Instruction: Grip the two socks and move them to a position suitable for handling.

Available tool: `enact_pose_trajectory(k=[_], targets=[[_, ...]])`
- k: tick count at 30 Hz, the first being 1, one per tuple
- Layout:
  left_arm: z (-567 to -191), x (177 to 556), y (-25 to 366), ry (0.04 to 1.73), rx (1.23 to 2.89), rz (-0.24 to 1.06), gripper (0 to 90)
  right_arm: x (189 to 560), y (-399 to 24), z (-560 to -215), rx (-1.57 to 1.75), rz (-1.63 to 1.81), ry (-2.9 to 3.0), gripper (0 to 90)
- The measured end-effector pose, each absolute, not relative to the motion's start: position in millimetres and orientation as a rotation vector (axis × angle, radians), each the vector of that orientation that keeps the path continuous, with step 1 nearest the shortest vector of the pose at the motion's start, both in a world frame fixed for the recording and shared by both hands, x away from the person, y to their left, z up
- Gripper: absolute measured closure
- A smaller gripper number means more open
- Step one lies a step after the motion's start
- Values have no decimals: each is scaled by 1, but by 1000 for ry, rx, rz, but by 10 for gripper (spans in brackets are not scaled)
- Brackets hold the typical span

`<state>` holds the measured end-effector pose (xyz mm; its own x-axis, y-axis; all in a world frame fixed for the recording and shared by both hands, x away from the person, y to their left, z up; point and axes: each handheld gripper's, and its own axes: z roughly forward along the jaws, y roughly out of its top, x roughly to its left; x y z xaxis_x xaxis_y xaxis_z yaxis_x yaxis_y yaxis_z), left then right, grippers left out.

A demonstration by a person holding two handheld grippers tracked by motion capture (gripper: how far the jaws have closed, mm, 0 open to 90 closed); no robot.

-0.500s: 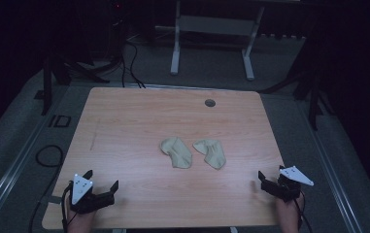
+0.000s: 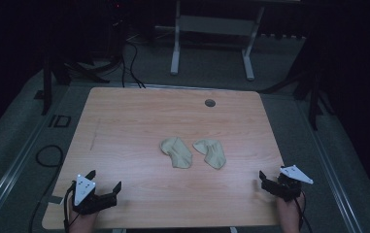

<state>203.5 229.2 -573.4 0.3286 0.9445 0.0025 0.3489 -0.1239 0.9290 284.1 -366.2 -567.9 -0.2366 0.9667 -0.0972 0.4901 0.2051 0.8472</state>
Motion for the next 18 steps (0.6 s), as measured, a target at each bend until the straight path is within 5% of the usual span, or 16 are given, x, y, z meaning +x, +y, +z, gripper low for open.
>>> enact_pose_trajectory(k=[18], targets=[[-569, 204, 221, 1246, 1696, 700, 11, 300, -340, -554, 1403, 971, 2018, 124]])
